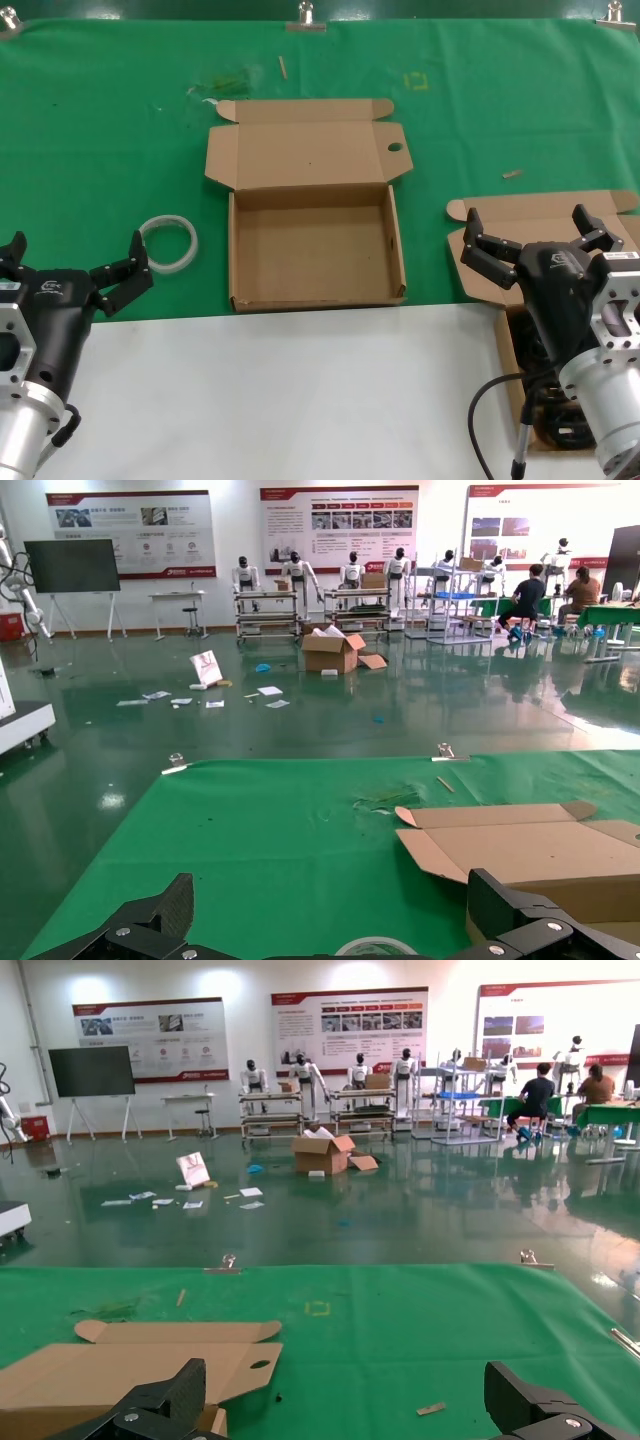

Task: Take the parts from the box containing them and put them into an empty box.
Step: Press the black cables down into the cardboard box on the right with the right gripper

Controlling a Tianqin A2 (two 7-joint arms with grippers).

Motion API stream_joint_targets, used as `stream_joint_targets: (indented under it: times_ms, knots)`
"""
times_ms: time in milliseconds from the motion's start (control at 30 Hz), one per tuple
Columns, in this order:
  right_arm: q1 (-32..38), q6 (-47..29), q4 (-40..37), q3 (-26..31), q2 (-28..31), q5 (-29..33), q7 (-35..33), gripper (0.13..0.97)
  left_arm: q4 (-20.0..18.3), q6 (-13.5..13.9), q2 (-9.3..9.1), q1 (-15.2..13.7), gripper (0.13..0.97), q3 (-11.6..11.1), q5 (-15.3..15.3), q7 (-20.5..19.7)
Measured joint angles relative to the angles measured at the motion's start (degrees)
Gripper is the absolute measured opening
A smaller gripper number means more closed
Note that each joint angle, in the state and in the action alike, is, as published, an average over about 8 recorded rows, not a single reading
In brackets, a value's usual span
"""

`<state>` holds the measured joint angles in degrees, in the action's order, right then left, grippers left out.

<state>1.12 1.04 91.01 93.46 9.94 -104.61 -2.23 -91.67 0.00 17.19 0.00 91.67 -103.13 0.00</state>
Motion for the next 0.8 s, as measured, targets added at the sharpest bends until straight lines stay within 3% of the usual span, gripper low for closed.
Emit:
stream_joint_targets:
  times_ms: [433, 600, 800]
  knots:
    - [0.2, 2.2, 0.1, 2.1, 0.0, -2.0, -1.2, 0.966, 0.0, 0.0, 0.0, 0.0, 0.965, 0.0, 0.0, 0.0]
    - [0.5, 9.7, 1.4, 8.4, -0.1, -10.4, -7.0, 0.966, 0.0, 0.0, 0.0, 0.0, 0.965, 0.0, 0.0, 0.0]
    - [-1.2, 20.8, 5.5, 12.9, -0.1, -23.0, -20.4, 0.966, 0.0, 0.0, 0.0, 0.0, 0.965, 0.0, 0.0, 0.0]
